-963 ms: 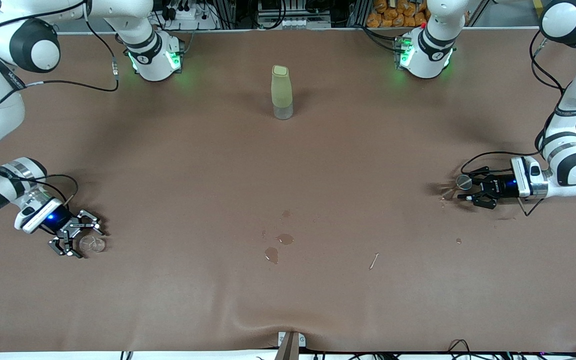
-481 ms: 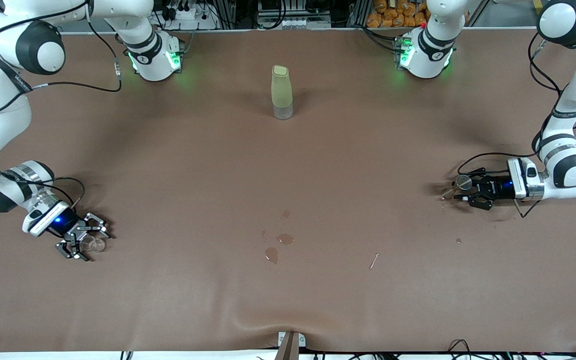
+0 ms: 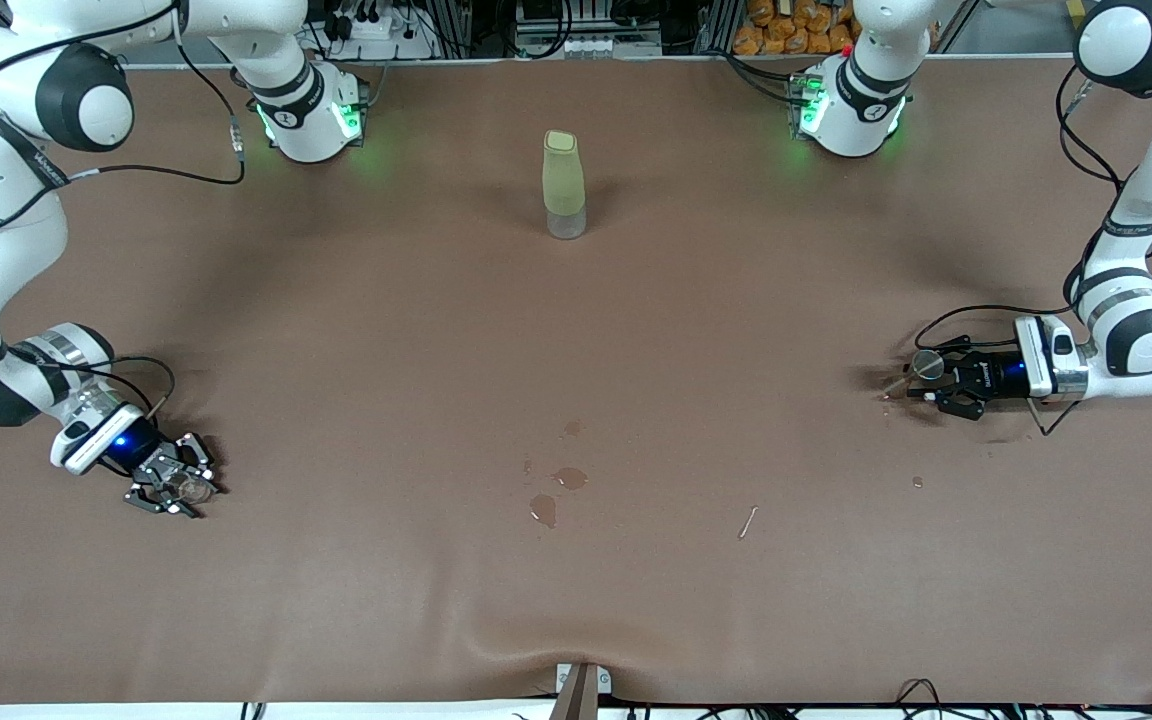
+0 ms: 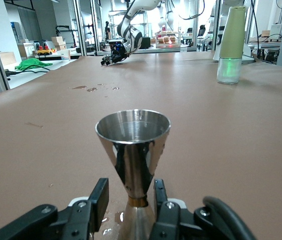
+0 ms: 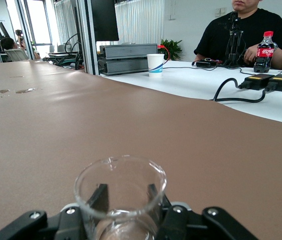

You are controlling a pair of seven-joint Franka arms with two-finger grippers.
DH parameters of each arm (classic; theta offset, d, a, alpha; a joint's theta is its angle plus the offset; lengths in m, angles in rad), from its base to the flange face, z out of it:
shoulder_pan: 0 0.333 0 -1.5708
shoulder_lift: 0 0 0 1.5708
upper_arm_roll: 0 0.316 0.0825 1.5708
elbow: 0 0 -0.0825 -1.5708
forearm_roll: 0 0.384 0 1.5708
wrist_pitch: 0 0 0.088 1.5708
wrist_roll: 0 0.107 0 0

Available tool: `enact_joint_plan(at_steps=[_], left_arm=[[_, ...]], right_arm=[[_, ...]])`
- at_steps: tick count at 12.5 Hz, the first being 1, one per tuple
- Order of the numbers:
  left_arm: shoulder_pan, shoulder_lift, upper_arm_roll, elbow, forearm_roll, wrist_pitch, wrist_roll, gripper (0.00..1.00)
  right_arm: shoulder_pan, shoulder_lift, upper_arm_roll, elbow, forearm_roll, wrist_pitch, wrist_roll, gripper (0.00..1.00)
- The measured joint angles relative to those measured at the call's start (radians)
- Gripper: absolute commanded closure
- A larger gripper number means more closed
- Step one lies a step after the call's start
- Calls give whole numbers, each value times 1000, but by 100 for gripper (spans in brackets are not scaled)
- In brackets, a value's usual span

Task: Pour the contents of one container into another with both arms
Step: 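Close the left gripper on the jigger while the right gripper grips the beaker, then lift the jigger with the left gripper while the right gripper lifts the beaker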

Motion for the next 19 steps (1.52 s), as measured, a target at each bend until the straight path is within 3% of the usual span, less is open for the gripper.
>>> enact_joint_plan(at_steps=[11,13,14,15,19], left_arm=[[-7,8,0,0,-13,0,0,62],[-8,8,0,0,-14,0,0,69],[-8,8,0,0,-14,0,0,81],[-8,8,0,0,-14,0,0,100],[-10,10,0,-1,-15,-4,-8,100]], right_arm=[[59,0,4,73,2,-6,10,100],[119,0,7,91,8,-5,52,100],[150,0,7,100,16,-4,73,100],[178,0,7,110,25,-2,94,100],[266,-6,7,157,35,-2,205,100]])
